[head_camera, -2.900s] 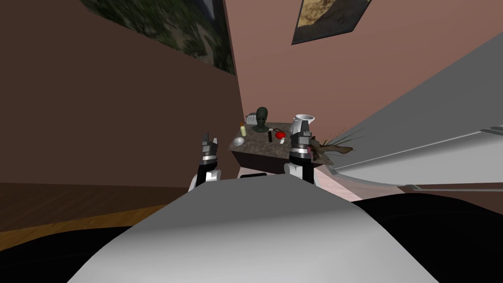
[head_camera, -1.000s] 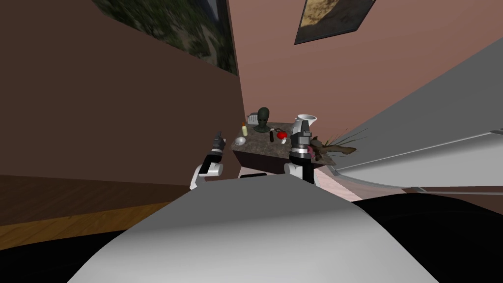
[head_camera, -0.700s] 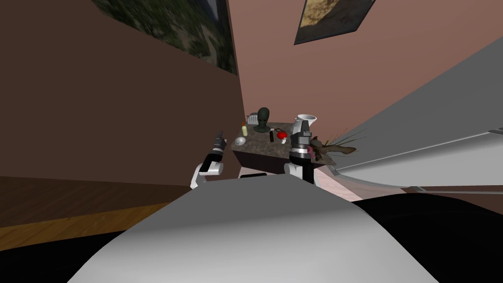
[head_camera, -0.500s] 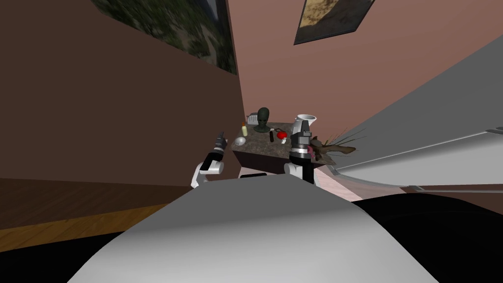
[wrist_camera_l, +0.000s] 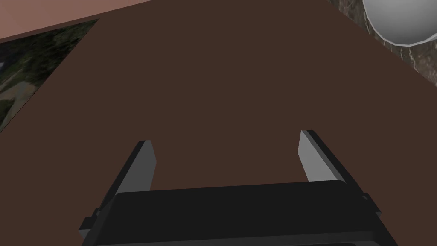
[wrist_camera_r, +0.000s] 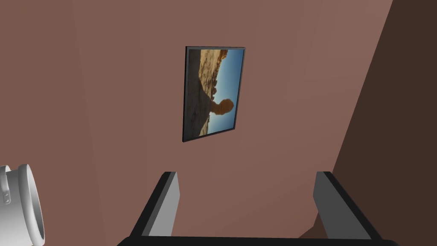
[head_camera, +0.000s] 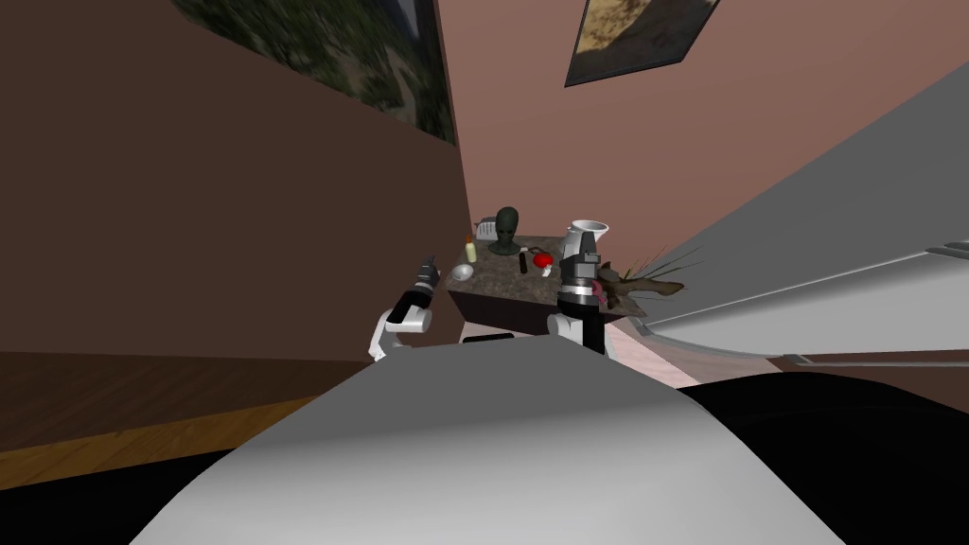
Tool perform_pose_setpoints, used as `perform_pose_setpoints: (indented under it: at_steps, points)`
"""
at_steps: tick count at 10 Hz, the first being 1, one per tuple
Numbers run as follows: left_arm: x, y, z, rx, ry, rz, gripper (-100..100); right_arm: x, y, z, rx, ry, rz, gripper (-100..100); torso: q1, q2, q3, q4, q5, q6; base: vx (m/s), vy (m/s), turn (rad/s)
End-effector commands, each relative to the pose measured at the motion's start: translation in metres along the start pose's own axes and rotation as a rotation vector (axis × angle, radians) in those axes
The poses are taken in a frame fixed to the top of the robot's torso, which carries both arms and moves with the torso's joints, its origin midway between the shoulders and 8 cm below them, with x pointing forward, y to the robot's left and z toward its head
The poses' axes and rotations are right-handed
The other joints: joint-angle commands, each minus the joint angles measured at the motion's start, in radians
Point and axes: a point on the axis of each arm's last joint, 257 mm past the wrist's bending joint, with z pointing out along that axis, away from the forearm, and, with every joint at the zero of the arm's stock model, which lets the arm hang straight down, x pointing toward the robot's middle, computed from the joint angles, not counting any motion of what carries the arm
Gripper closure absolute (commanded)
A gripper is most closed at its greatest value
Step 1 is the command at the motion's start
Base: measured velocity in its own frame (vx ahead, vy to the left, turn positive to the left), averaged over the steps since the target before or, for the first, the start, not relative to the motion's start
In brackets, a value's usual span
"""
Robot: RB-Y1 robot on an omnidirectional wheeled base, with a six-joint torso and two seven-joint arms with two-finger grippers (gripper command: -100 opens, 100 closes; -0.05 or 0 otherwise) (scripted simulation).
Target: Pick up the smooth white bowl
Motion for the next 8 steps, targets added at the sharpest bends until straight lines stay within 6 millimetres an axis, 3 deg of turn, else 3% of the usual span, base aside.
perform_pose_setpoints:
  at_steps: [1, 8]
  points:
    - [0.002, 0.008, 0.001, -0.041, 0.003, 0.001, -100, 0.000, 0.000, 0.000, 0.000, 0.000, 0.000, 0, 0.000, 0.000, 0.000, 0.000, 0.000, 0.000, 0.007, 0.011, -0.024]
    - [0.008, 0.029, 0.005, -0.157, 0.017, 0.007, -100, 0.000, 0.000, 0.000, 0.000, 0.000, 0.000, 0, 0.000, 0.000, 0.000, 0.000, 0.000, 0.000, 0.006, 0.009, -0.022]
